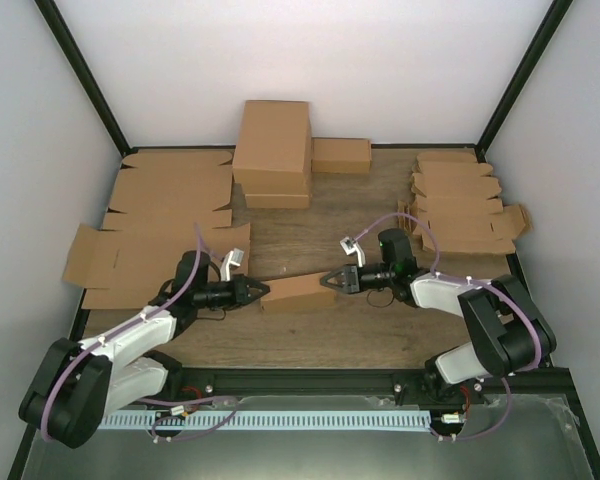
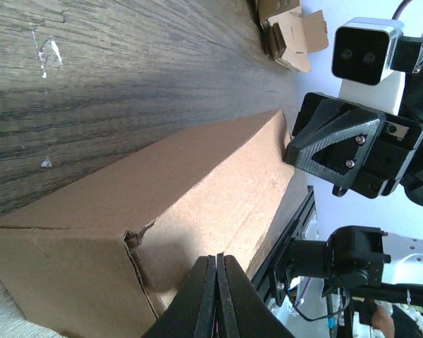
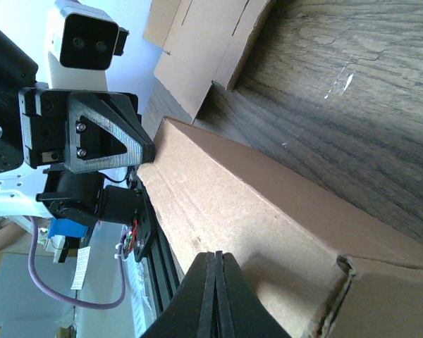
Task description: Fold the paper box
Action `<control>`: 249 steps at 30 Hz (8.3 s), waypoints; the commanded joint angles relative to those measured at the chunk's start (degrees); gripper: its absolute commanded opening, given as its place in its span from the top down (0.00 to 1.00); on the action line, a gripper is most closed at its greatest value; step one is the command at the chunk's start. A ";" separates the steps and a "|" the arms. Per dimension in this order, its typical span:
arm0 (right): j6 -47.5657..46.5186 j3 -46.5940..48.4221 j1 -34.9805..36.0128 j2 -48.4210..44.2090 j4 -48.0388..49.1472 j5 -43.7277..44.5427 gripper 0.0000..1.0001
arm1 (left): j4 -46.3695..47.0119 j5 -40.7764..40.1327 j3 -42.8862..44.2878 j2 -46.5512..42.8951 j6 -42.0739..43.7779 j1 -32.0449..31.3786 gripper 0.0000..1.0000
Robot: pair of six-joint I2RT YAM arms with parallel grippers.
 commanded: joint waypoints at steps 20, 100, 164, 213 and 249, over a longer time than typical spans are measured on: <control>-1.57 1.89 -0.23 -3.79 -5.99 3.41 0.99 | -6.28 -0.88 0.34 -2.84 4.72 -0.17 0.96; 58.14 11.88 -0.27 -33.31 -34.90 7.85 0.05 | -34.83 -105.50 32.21 6.49 63.62 -62.95 0.50; 18.74 30.59 -29.30 -13.14 -23.53 -7.16 0.59 | -43.84 -84.20 44.44 -10.42 40.12 -67.97 0.00; 13.19 99.65 -29.33 61.48 -17.13 -6.21 0.59 | -29.30 -33.04 35.48 -8.54 34.81 -2.59 0.00; -5.96 104.16 -26.54 63.21 -29.31 16.07 0.13 | -26.36 -25.80 37.73 -2.47 30.08 13.02 0.00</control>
